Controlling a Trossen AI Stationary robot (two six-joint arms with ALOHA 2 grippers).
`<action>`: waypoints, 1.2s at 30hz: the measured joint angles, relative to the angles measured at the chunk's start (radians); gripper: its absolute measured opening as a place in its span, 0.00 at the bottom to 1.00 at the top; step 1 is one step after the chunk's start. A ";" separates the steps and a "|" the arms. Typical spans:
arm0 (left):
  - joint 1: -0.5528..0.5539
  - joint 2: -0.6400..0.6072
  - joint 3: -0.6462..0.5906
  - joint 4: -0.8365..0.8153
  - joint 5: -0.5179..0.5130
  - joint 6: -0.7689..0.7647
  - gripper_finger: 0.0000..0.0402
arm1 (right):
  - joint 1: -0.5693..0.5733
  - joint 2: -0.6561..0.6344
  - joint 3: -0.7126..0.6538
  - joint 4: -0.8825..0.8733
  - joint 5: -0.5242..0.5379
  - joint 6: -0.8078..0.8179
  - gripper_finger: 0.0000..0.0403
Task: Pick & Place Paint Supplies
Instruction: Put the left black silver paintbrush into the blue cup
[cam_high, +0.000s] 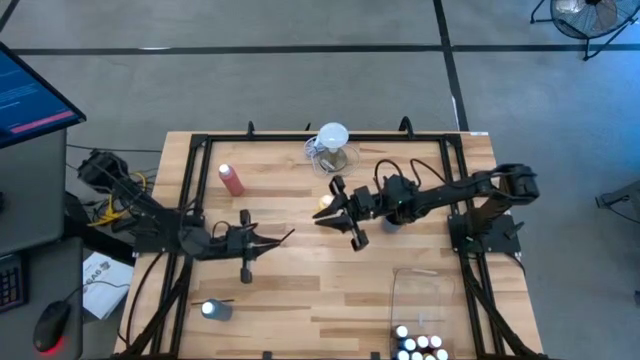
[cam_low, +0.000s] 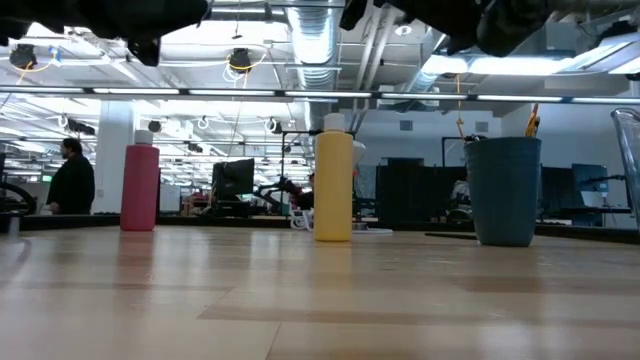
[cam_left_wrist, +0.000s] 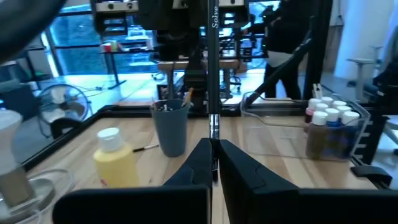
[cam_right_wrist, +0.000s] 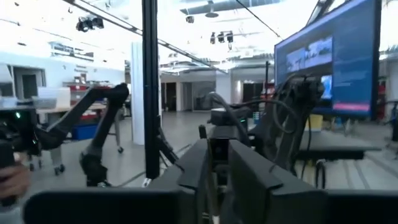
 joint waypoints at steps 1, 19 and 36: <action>0.015 0.000 0.000 0.000 0.025 -0.001 0.00 | 0.000 0.004 0.007 -0.003 0.000 0.017 0.17; 0.236 0.000 0.000 0.102 0.342 0.041 0.00 | 0.022 0.002 0.019 -0.029 0.106 -0.081 0.63; 0.343 0.173 0.111 0.157 0.542 0.041 0.00 | 0.021 0.002 0.019 -0.042 0.130 -0.088 0.63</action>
